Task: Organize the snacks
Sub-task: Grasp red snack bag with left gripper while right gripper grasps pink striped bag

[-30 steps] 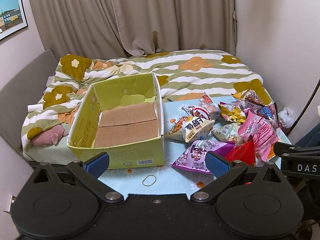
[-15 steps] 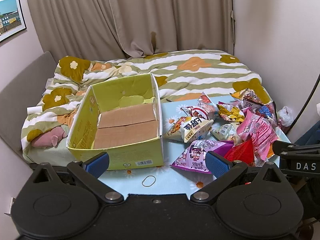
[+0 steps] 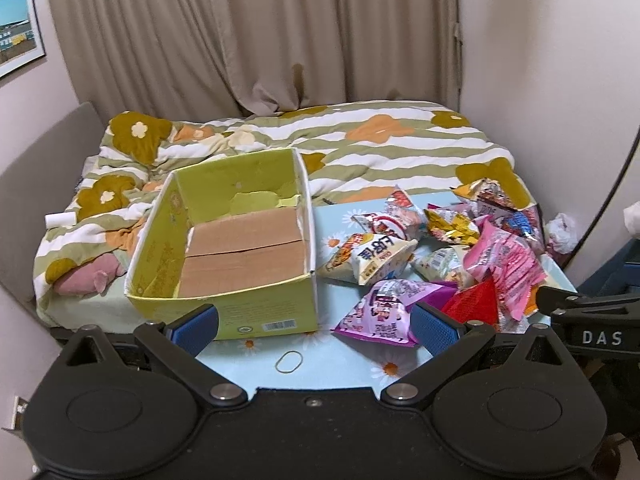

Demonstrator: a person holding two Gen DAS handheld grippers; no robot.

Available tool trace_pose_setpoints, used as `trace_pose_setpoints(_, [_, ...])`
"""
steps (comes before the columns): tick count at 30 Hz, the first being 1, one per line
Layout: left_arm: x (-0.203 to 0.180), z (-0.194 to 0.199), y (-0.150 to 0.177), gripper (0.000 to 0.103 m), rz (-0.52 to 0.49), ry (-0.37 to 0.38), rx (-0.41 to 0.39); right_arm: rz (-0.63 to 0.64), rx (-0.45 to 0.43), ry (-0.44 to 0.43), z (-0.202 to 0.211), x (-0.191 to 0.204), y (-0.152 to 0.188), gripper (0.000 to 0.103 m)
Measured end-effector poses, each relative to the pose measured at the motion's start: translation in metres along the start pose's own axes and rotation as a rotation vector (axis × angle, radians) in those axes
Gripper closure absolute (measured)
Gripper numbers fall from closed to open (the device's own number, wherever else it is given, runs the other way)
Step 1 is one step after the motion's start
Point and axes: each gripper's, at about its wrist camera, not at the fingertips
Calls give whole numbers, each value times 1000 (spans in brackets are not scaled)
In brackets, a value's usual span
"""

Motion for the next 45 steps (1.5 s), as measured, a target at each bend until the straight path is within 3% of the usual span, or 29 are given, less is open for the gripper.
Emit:
trace_pose_setpoints(4, [-2,-1,-1,0,-11,33,-14,4,5,7,1,-3,3,0])
trace_pose_setpoints(9, [-8,-16,1,0,-28,94,26,8,15,26,-7,-15,-3,0])
trace_pose_setpoints(20, [-85,-51,4,0,-51,158,88,128,44,-132,-71,-65,-29,0])
trace_pose_setpoints(26, [-137,-86,12,1,-101,129,125,173,105,-225,-123,-96,-33,0])
trace_pose_setpoints(34, [-171,-124,23,5,-121,79,192,261,164,-344,-163,-100,-33,0])
trace_pose_setpoints(45, [-173,-147,32,23,-76,108,245,291,231,-410,-197,-95,-32,0])
Point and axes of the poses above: each gripper's, at about its wrist camera, not at the fingertips, and z roughly against the way its jaws point, x to its left, y to its underside, and after that the axes turned 6 degrees about -y, right-handed
